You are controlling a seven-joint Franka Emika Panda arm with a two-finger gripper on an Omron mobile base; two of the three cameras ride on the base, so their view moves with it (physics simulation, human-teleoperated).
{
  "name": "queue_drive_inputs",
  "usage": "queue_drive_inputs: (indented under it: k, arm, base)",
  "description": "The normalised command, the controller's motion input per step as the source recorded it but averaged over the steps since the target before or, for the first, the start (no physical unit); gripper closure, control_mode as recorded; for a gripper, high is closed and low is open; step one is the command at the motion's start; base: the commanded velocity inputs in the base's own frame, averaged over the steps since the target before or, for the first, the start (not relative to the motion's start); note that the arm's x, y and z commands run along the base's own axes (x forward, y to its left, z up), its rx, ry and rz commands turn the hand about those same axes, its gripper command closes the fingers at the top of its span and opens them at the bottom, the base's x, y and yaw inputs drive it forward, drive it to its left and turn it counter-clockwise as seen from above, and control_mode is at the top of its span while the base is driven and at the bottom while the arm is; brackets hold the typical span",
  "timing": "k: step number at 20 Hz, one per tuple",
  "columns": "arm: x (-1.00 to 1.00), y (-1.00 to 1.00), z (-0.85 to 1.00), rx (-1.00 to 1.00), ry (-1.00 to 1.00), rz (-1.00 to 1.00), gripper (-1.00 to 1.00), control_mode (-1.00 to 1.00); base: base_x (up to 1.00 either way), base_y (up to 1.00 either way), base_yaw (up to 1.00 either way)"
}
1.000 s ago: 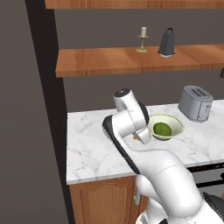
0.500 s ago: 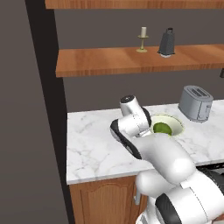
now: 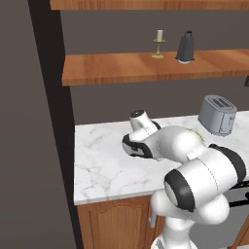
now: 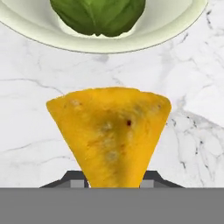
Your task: Pick the cheese from the fridge and the cheese grater from the cabinet and place them next to the salad bowl.
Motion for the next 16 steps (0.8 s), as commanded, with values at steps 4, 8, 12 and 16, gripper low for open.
queue_drive_inputs:
  k: [4, 8, 12, 16]
  arm:
    - [0.44, -0.08, -0.41, -0.02, 0.02, 0.00, 1.00, -1.00]
    - [0.41, -0.04, -0.41, -0.03, 0.00, 0.00, 1.00, -1.00]
    - [0.42, -0.15, -0.35, -0.03, 0.04, -0.04, 1.00, -1.00]
    - [0.34, -0.09, -0.28, -0.02, 0.03, -0.03, 1.00, -1.00]
  base:
    - [0.00, 0.00, 0.00]
    - [0.00, 0.00, 0.00]
    - [0.00, 0.00, 0.00]
    - [0.00, 0.00, 0.00]
